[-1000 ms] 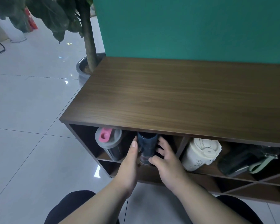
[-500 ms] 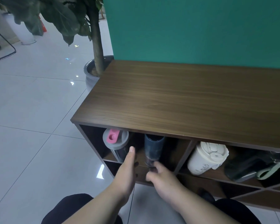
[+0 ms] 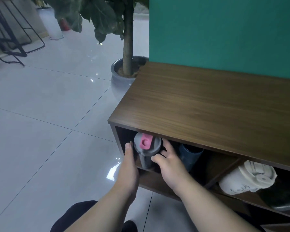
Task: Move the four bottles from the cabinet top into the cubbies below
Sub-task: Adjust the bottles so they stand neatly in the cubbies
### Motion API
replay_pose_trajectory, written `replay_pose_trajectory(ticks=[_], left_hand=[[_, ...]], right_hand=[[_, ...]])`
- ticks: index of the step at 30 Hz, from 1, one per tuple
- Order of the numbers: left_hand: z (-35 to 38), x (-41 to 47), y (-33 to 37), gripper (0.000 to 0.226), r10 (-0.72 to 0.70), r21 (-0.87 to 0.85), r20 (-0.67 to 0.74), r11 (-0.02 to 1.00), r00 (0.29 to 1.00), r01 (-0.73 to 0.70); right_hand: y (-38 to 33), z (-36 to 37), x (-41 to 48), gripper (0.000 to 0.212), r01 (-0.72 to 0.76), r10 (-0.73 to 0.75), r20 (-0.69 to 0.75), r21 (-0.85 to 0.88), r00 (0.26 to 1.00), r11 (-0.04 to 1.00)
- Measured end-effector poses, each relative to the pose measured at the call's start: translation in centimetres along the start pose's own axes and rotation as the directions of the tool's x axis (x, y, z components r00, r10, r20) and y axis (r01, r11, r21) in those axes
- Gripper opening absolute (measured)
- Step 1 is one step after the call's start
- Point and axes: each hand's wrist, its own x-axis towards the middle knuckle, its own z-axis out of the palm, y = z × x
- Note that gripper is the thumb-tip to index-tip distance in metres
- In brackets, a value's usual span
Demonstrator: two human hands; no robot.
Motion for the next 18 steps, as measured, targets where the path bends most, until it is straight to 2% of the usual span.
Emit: replay_pose_trajectory(ticks=[1, 5, 9, 13, 18], left_hand=[[0.2, -0.1, 0.2, 0.069, -0.009, -0.011, 0.015, 1.000, 1.000, 0.009], [0.1, 0.3, -0.4, 0.047, 0.030, 0.003, 0.044, 1.000, 0.999, -0.030], [0.0, 0.5, -0.5, 0.056, -0.015, -0.014, 0.070, 1.000, 0.997, 0.016], [0.4, -0.5, 0.2, 0.046, 0.008, 0.011, 0.095, 1.000, 0.995, -0.009], [0.1, -1.7, 0.4, 0.043, 0.071, 0.038, 0.125, 0.996, 0.990, -0.076]], right_hand=[[0.0, 0.0, 0.4, 0.066, 0.015, -0.015, -0.004, 0.016, 1.000, 1.000], [-0.1, 0.0, 0.8, 0.061, 0.031, -0.030, -0.014, 0.041, 0.999, 0.999], [0.7, 0.2, 1.1, 0.075, 0.008, -0.008, -0.006, 0.041, 1.000, 0.999], [0.5, -0.1, 0.3, 0.081, 0.004, -0.004, 0.004, 0.036, 1.000, 0.999], [0.3, -1.4, -2.2, 0.064, 0.011, -0.011, 0.006, -0.006, 1.000, 1.000]])
